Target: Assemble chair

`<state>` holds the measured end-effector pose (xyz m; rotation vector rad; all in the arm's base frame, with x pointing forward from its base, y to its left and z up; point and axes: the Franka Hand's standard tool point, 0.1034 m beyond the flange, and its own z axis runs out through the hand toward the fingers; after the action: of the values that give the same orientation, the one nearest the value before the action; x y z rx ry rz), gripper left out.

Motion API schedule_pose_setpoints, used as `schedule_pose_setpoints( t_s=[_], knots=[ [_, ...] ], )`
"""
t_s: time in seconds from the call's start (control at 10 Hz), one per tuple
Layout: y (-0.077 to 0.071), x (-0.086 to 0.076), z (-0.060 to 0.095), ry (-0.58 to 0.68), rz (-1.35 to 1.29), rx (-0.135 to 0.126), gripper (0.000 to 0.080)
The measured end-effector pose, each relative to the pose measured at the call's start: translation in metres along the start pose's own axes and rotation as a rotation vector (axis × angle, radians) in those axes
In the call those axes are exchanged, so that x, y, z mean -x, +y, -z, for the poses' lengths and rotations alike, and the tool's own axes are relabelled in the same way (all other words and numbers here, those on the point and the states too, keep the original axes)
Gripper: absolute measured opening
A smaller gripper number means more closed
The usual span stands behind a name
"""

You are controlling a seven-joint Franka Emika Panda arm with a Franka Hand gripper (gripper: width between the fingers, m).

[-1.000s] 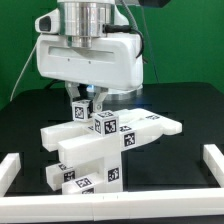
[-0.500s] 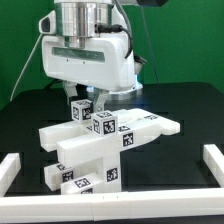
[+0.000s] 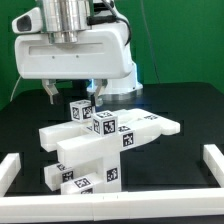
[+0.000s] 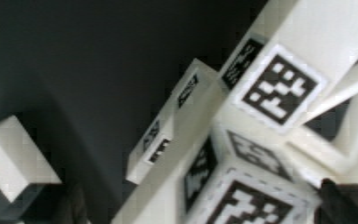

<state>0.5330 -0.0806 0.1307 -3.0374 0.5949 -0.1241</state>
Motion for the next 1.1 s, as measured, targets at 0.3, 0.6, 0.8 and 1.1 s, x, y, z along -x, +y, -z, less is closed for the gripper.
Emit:
schedule_pose_setpoints(
  t_s=[0.3, 0.6, 0.8, 1.1],
  knots=[
    [0.003, -0.003, -0.001, 0.014, 0.249, 0.027, 0.0649],
    [-0.008, -0.001, -0.006, 0.028, 0.718, 0.069, 0.0649],
    [-0.008, -0.001, -0.006, 0.023, 0.898, 0.074, 0.0649],
    [-0.002, -0.002, -0.006, 0.022, 0.884, 0.077, 0.0602]
  ],
)
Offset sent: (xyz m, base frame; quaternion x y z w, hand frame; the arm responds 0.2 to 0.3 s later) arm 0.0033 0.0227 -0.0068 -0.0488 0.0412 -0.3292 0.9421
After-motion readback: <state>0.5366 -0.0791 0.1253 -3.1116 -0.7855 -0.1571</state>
